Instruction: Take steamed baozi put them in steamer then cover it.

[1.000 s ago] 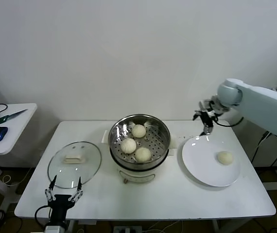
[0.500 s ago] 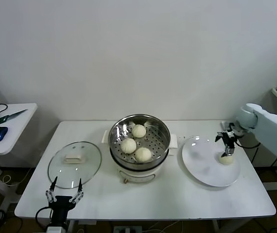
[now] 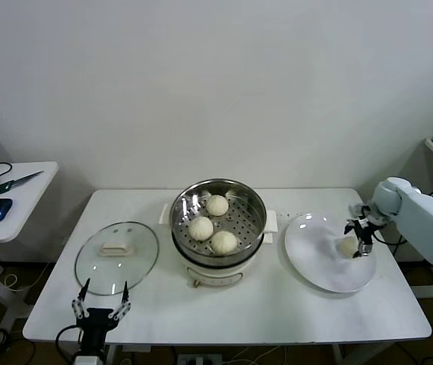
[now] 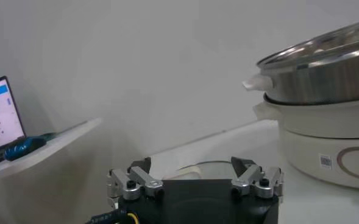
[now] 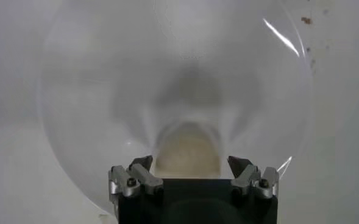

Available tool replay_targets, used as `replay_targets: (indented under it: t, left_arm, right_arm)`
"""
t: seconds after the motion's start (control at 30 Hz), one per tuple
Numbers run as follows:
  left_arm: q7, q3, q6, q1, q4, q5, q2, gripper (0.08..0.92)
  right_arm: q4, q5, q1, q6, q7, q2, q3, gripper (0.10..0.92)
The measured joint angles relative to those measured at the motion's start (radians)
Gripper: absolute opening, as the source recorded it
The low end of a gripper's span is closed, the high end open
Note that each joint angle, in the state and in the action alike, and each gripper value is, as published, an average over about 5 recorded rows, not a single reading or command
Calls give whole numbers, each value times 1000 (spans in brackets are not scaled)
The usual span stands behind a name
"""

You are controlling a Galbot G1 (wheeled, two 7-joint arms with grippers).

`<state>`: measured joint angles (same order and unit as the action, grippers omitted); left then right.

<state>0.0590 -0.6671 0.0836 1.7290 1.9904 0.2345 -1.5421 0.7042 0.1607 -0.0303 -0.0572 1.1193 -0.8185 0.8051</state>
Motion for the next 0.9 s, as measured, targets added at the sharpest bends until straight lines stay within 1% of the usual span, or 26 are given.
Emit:
replay_targets:
  t: [0.2, 0.27, 0.43, 0.53, 0.73, 0.9]
  left_arm:
    - [0, 0, 1, 4, 0, 1, 0, 823]
    - [0, 0, 1, 4, 0, 1, 0, 823]
    - [0, 2, 1, 4, 3, 2, 0, 823]
    - [0, 5, 1, 5, 5, 4, 0, 823]
    - [1, 8, -1, 8, 7, 8, -2, 823]
    - [1, 13, 0, 6, 8, 8, -2, 823]
  right_arm:
    - [-34, 22, 11, -12, 7, -13, -24, 821]
    - [-41, 27, 13, -14, 9, -15, -29, 805]
    - [-56, 33, 12, -18, 12, -20, -34, 724]
    - [-62, 35, 9, -21, 13, -23, -34, 702]
    - [-59, 18, -12, -18, 13, -19, -20, 688]
    - [-33, -56, -69, 3, 14, -15, 37, 687]
